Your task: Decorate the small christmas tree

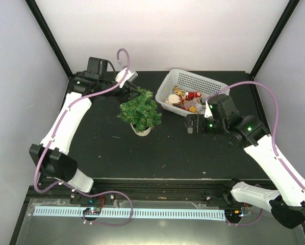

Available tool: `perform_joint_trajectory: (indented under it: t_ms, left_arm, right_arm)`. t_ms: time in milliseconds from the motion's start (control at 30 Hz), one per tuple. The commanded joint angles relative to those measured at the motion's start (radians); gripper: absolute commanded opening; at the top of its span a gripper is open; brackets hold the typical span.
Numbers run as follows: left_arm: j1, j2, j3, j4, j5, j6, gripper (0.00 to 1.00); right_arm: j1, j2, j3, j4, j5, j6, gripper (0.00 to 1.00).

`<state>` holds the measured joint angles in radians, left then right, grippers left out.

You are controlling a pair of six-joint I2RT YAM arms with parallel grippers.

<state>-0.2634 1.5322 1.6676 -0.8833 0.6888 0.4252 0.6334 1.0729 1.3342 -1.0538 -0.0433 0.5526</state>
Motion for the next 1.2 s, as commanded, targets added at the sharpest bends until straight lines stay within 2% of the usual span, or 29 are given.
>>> perform_joint_trajectory:
  t_ms: [0,367,600,667,1167]
  left_arm:
    - [-0.015,0.027,0.040,0.035,0.015,0.025,0.39]
    - [-0.022,0.050,-0.004,0.101,-0.006,0.008,0.36]
    - [-0.022,0.049,-0.011,0.111,-0.014,-0.009,0.08]
    - [-0.022,0.050,-0.018,0.112,-0.015,-0.012,0.03]
    - [-0.049,-0.039,-0.020,0.142,-0.011,-0.059,0.02]
  right_arm:
    - [0.002,-0.011,-0.012,0.005,0.012,0.016,1.00]
    - [0.003,0.007,-0.001,-0.020,0.019,0.004,1.00]
    - [0.004,0.015,-0.008,-0.020,0.020,0.007,1.00]
    - [0.003,0.017,-0.010,-0.021,0.019,0.007,1.00]
    - [0.003,0.014,-0.053,-0.012,0.024,0.009,1.00]
